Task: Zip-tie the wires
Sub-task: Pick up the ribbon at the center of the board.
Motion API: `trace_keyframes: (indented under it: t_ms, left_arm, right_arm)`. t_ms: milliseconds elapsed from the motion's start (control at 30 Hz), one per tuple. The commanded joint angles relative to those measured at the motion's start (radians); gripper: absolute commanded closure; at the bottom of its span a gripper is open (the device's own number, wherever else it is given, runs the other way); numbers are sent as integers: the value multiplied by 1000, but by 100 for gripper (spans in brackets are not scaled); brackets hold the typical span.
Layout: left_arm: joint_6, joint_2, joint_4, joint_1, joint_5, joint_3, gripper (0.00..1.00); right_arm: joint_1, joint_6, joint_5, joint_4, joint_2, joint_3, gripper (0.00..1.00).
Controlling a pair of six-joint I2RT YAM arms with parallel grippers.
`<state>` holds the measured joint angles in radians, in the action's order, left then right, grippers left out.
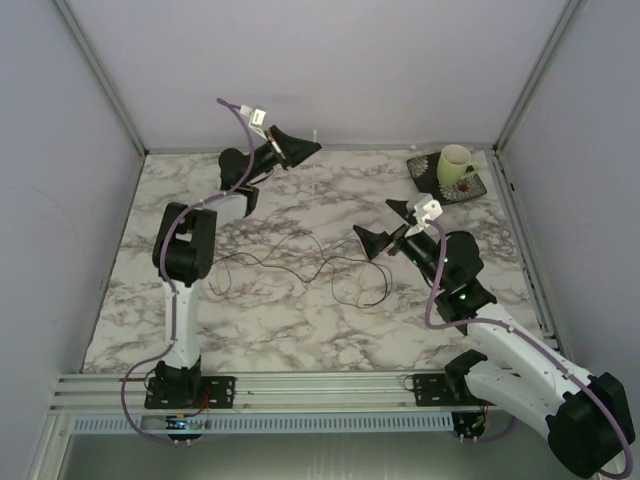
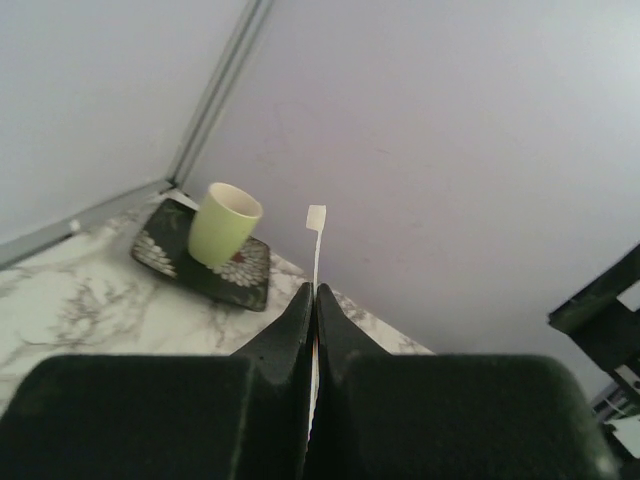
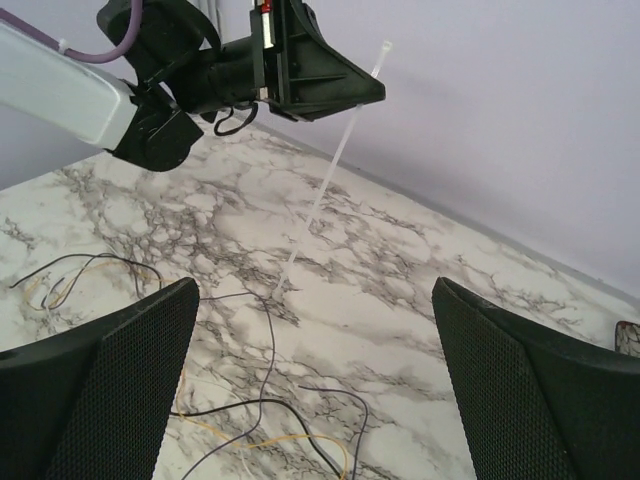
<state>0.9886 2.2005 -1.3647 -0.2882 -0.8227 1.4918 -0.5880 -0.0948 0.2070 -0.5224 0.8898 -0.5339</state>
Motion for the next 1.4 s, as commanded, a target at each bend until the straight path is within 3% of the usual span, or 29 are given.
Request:
trace_keyframes:
  t_ms: [0, 133, 367, 633, 867, 1067, 1367]
  left_arm:
    - [11, 72, -46, 44, -42, 157, 100]
    - [-100, 140, 100, 61, -61, 256, 100]
    - [-102, 239, 102, 90, -65, 291, 100]
    - [-154, 217, 78, 90, -59, 115, 100]
    - [-107, 137, -76, 90, -20, -121, 100]
    - [-109, 72, -87, 92, -25, -244, 100]
    - [-119, -3, -90, 83, -37, -385, 100]
  right_arm:
    - [-15, 28, -21, -70, -14, 17, 1]
    - [-14, 36, -35, -59, -14, 28, 1]
    - [-15, 38, -45, -48, 1, 37, 1]
    - [-16, 35, -37, -51, 20, 41, 1]
    - [-29, 82, -35, -7, 31, 35, 1]
    - [-89, 233, -81, -102, 39, 91, 1]
    - [-220, 427, -96, -96, 162, 43, 1]
